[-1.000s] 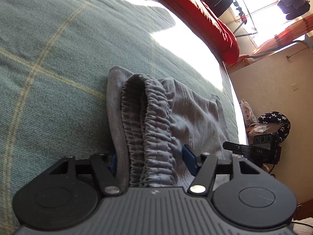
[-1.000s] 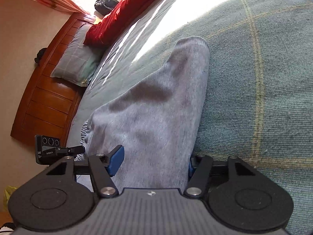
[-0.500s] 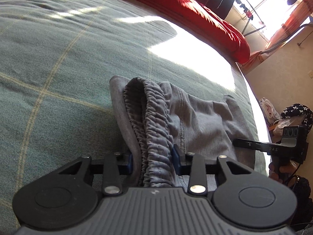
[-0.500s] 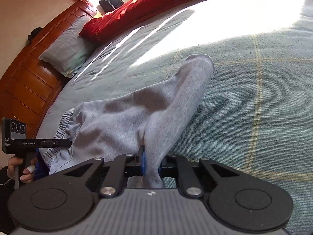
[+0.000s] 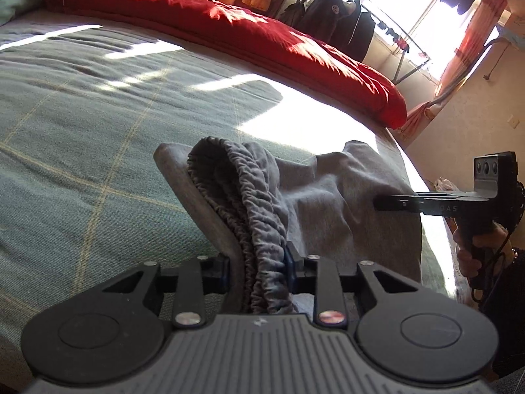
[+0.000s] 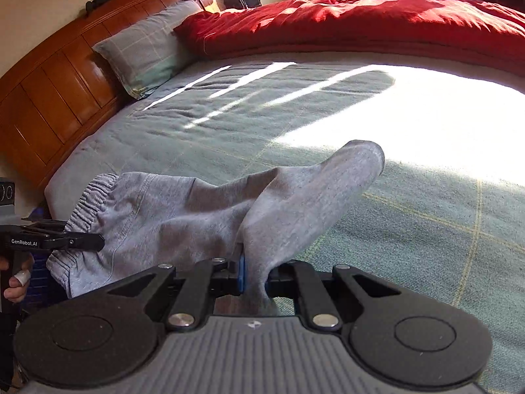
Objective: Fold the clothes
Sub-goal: 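Close the right gripper on the folded end while the left gripper holds the waistband, then lift the folded pants with both grippers and lay them on the blanket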
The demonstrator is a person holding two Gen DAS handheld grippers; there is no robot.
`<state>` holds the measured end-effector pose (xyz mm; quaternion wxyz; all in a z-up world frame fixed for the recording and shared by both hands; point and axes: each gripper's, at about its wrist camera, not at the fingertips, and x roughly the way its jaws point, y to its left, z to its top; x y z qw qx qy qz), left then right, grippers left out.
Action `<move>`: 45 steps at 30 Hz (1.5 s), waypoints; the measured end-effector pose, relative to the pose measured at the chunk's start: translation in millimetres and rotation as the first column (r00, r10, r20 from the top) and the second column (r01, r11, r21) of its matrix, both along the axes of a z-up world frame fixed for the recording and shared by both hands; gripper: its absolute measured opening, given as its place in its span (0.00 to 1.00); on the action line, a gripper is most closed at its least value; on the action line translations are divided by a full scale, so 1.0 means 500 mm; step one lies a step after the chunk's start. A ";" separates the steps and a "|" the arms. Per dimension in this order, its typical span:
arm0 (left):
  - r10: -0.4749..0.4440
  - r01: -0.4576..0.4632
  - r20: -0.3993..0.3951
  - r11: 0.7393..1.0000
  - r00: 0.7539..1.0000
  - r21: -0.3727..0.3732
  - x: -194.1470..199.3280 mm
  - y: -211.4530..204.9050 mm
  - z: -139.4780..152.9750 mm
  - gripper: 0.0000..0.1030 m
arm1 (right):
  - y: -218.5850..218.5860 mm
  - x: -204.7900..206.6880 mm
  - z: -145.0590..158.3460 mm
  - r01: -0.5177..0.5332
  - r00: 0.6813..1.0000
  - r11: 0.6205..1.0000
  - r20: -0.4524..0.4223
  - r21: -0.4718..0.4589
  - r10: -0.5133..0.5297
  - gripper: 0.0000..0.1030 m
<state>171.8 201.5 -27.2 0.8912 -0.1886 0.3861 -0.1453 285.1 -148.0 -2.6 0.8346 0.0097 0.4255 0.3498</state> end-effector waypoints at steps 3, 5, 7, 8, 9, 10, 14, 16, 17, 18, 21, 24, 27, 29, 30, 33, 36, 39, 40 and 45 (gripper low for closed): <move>0.042 -0.043 0.036 0.999 0.998 0.018 -0.033 0.029 0.018 0.28 | 0.075 0.014 0.030 -0.057 0.998 0.998 0.028 -0.026 0.058 0.12; 0.077 -0.079 0.057 0.997 0.995 0.026 -0.054 0.053 0.028 0.28 | 0.127 0.024 0.048 -0.095 0.994 0.995 0.045 -0.042 0.097 0.12; 0.122 -0.124 0.074 0.992 0.990 0.026 -0.073 0.083 0.035 0.28 | 0.187 0.032 0.067 -0.133 0.989 0.989 0.064 -0.057 0.137 0.12; 0.148 -0.150 0.081 0.988 0.986 0.023 -0.083 0.100 0.038 0.28 | 0.215 0.037 0.075 -0.149 0.986 0.987 0.070 -0.061 0.153 0.12; 0.174 -0.177 0.089 0.984 0.981 0.022 -0.092 0.117 0.040 0.28 | 0.248 0.042 0.084 -0.168 0.982 0.984 0.078 -0.066 0.173 0.12; 0.203 -0.206 0.098 0.978 0.974 0.021 -0.101 0.133 0.042 0.28 | 0.282 0.047 0.093 -0.188 0.977 0.980 0.087 -0.071 0.194 0.12; 0.317 -0.323 0.140 0.946 0.938 0.025 -0.136 0.195 0.045 0.28 | 0.418 0.071 0.116 -0.264 0.956 0.961 0.111 -0.087 0.273 0.12; 0.367 -0.375 0.157 0.927 0.917 0.022 -0.148 0.224 0.043 0.28 | 0.483 0.085 0.120 -0.298 0.944 0.950 0.118 -0.090 0.308 0.12; 0.387 -0.395 0.162 0.919 0.908 0.018 -0.151 0.238 0.041 0.28 | 0.516 0.092 0.121 -0.315 0.938 0.945 0.121 -0.092 0.325 0.12; 0.412 -0.419 0.166 0.908 0.896 0.013 -0.155 0.252 0.038 0.28 | 0.549 0.099 0.123 -0.332 0.931 0.939 0.124 -0.094 0.342 0.12; 0.474 -0.483 0.179 0.876 0.862 0.008 -0.162 0.288 0.024 0.28 | 0.646 0.120 0.129 -0.382 0.910 0.919 0.134 -0.100 0.393 0.12; 0.516 -0.524 0.182 0.852 0.837 -0.007 -0.168 0.316 0.002 0.28 | 0.731 0.143 0.120 -0.415 0.894 0.903 0.134 -0.108 0.427 0.12; 0.548 -0.550 0.171 0.834 0.819 -0.037 -0.170 0.344 -0.025 0.28 | 0.821 0.153 0.110 -0.447 0.877 0.885 0.133 -0.131 0.463 0.12; 0.568 -0.567 0.163 0.822 0.807 -0.054 -0.171 0.362 -0.040 0.28 | 0.869 0.152 0.104 -0.466 0.864 0.872 0.137 -0.150 0.485 0.12; 0.576 -0.574 0.161 0.816 0.801 -0.062 -0.171 0.370 -0.045 0.28 | 0.892 0.151 0.102 -0.474 0.857 0.866 0.140 -0.162 0.495 0.12; 0.596 -0.591 0.165 0.802 0.786 -0.079 -0.169 0.392 -0.056 0.28 | 0.955 0.150 0.094 -0.490 0.840 0.848 0.150 -0.200 0.521 0.12; 0.610 -0.604 0.171 0.792 0.774 -0.091 -0.164 0.413 -0.065 0.28 | 0.995 0.153 0.086 -0.498 0.829 0.838 0.160 -0.224 0.536 0.12; 0.617 -0.607 0.160 0.787 0.770 -0.114 -0.160 0.431 -0.084 0.28 | 1.019 0.161 0.070 -0.493 0.831 0.840 0.161 -0.228 0.532 0.12; 0.625 -0.613 0.150 0.781 0.766 -0.122 -0.160 0.436 -0.093 0.28 | 1.026 0.166 0.056 -0.487 0.836 0.841 0.153 -0.234 0.527 0.12; 0.645 -0.635 0.099 0.764 0.758 -0.116 -0.168 0.456 -0.118 0.32 | 1.034 0.202 -0.022 -0.423 0.883 0.873 0.108 -0.242 0.457 0.23</move>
